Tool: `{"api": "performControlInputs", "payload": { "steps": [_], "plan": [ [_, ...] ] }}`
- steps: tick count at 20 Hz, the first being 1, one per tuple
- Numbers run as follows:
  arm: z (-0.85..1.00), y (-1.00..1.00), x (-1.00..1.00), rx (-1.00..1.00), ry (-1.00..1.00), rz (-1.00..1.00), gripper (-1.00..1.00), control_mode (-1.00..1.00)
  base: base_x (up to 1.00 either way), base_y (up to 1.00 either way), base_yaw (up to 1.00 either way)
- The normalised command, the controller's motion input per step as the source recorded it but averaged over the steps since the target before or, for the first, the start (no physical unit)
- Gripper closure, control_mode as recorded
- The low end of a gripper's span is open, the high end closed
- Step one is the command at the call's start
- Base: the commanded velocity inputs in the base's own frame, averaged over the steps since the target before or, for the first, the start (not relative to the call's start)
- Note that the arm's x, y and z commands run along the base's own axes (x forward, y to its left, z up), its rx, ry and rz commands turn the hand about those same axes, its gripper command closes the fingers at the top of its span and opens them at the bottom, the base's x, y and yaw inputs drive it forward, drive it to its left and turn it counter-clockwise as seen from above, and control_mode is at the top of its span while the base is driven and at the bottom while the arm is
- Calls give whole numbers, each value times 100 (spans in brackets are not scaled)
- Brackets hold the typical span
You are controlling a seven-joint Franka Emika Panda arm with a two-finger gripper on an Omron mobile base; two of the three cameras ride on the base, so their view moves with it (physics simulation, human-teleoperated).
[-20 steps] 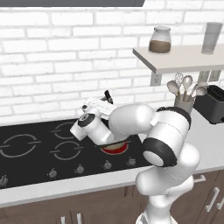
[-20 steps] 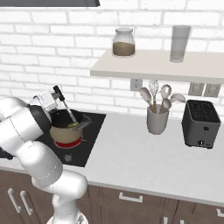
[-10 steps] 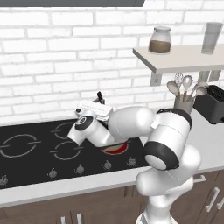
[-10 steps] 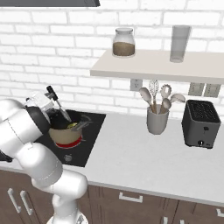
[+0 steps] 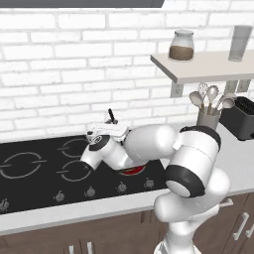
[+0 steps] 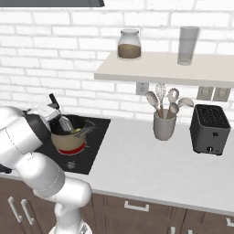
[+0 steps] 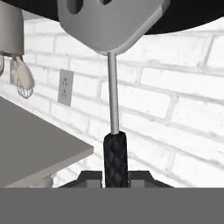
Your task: Put the broccoli and cucumber in the pot. Retrieve the spatula and lightly stir the vegetables in the pot.
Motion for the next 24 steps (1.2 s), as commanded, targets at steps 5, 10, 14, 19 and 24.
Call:
{"api": "performControlInputs", "payload": {
  "steps": [5, 10, 14, 19, 24],
  "plan": [
    [-49, -1, 11, 0, 29, 0, 100, -100, 0, 0, 0],
    [0, -5, -2, 7, 26, 0, 100, -100, 0, 0, 0],
    [0, 0, 0, 10, 25, 0, 100, -100, 0, 0, 0],
    [-33, -13, 0, 13, 11, 0, 100, -100, 0, 0, 0],
    [-58, -12, 35, 3, -1, 0, 100, -100, 0, 0, 0]
  ]
}}
